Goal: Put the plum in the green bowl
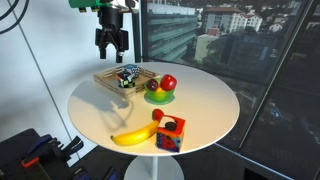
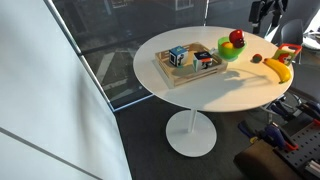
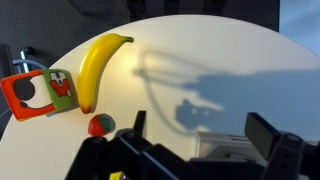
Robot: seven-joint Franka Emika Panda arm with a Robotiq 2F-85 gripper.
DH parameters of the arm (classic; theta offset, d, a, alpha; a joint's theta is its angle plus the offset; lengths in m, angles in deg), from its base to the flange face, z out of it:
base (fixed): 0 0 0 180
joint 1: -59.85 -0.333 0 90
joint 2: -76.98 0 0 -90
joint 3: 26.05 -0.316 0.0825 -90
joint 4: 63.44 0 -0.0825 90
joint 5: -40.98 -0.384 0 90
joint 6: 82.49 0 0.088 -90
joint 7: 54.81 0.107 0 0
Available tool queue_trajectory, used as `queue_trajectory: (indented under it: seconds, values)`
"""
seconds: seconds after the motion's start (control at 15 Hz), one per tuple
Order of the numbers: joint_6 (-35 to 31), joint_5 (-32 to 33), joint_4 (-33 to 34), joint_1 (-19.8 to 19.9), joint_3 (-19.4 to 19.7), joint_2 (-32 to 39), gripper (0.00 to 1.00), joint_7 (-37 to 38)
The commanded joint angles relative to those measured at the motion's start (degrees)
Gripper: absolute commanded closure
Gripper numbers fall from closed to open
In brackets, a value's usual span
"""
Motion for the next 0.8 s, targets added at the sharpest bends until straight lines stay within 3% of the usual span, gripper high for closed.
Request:
queue_trajectory:
  seconds: [0.0,0.53,0.73]
  values:
    - [-1.56,-0.36,-3.79,0.14,-0.51,-6.19,0.00,1.09]
    - [-6.94,-0.92,-8.04,0.04,-1.18,-12.84,0.00,1.50]
    - [-5.46,-0.08,-6.14,0.26,-1.11,-10.55,0.00,0.62]
